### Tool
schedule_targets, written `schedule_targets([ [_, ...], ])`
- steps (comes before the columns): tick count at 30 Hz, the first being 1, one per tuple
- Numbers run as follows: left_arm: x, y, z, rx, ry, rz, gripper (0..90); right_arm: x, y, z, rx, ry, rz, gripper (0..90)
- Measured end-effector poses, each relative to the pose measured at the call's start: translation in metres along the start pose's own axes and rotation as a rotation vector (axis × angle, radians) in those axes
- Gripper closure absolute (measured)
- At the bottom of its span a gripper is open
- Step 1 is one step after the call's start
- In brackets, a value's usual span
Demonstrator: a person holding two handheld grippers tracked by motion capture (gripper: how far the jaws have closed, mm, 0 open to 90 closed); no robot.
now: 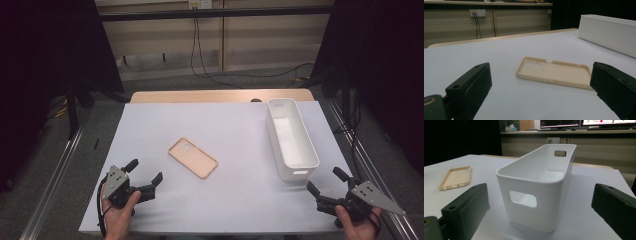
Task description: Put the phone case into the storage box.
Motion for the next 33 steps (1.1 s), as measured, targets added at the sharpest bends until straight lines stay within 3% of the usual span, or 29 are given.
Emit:
schedule_targets([
  [10, -0.003, 0.0, 0.002, 0.0, 0.028, -0.003, 3.9, 0.002, 0.0, 0.002, -0.011, 0.004, -0.01, 1.1],
  [20, -0.005, -0.003, 0.004, -0.009, 0.056, 0.036, 3.7, 0.002, 0.005, 0.001, 0.007, 0.009, -0.02, 1.1],
  [33, -0.029, -0.019, -0.004, -0.017, 0.051, 0.086, 2.7, 0.004, 0.005, 0.001, 0.0, 0.004, -0.02, 1.1],
])
Point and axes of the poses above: each handheld gripper's, and its own axes: x roughly backward along the jaws, z roughly out of its underside, y roughly to its left, the point moved 7 cm from there along -x, roughly forward along the jaws, and after that the axes turned 6 degrees about z, right-handed, at the moved point
